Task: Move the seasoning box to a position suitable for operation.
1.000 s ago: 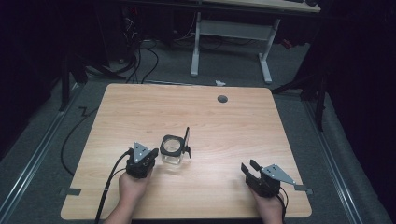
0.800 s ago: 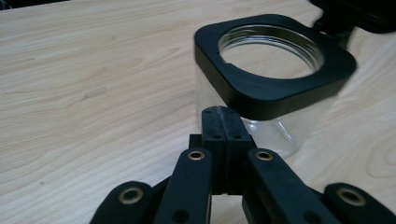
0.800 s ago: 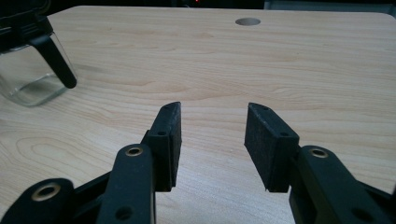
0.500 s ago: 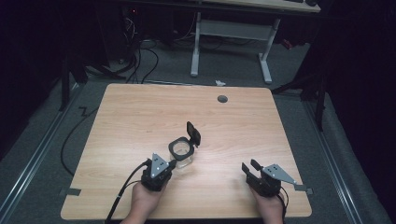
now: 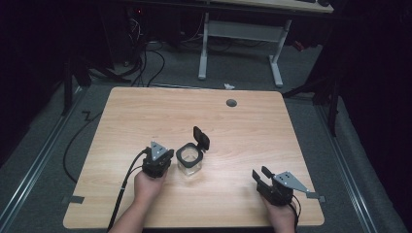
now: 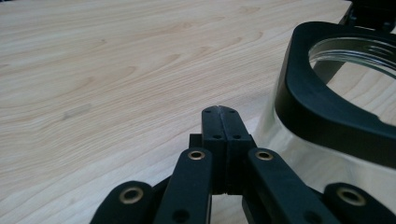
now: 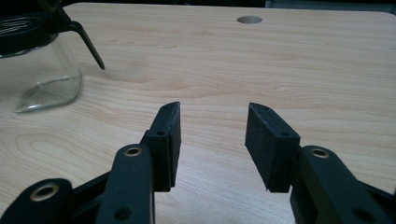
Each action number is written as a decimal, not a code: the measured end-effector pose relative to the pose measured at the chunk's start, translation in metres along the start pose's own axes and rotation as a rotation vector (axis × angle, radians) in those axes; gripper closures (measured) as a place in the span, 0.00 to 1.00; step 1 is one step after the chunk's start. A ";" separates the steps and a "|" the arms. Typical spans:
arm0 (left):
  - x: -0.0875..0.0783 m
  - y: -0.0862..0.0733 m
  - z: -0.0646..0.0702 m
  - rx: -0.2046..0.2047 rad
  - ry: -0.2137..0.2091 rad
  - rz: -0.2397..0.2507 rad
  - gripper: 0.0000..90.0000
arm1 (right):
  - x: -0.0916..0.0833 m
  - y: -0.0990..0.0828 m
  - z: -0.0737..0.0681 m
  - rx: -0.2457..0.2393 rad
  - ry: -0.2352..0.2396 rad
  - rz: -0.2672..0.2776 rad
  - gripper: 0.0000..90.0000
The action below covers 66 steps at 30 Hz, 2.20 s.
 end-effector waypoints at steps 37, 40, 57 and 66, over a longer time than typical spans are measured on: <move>-0.046 -0.036 0.036 0.024 -0.111 -0.040 1.00 | 0.007 -0.001 -0.023 -0.081 0.027 -0.034 0.67; -0.041 -0.040 0.040 0.027 -0.119 -0.060 1.00 | 0.006 0.000 -0.025 -0.090 0.025 -0.030 0.67; -0.068 -0.056 0.056 0.006 -0.188 -0.067 0.90 | 0.014 0.007 -0.034 -0.064 0.087 -0.041 0.68; -0.064 -0.068 0.073 0.011 -0.226 -0.097 0.97 | 0.042 0.044 -0.057 -0.081 0.136 0.005 0.77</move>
Point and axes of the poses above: each handheld gripper's, and its own axes: x roughly forward along the jaws, y roughly out of its top, z roughly to its right, the point moved 5 cm from there along x, roughly forward along the jaws, and after that the axes turned 3 degrees about -x, right-handed, at the moved point
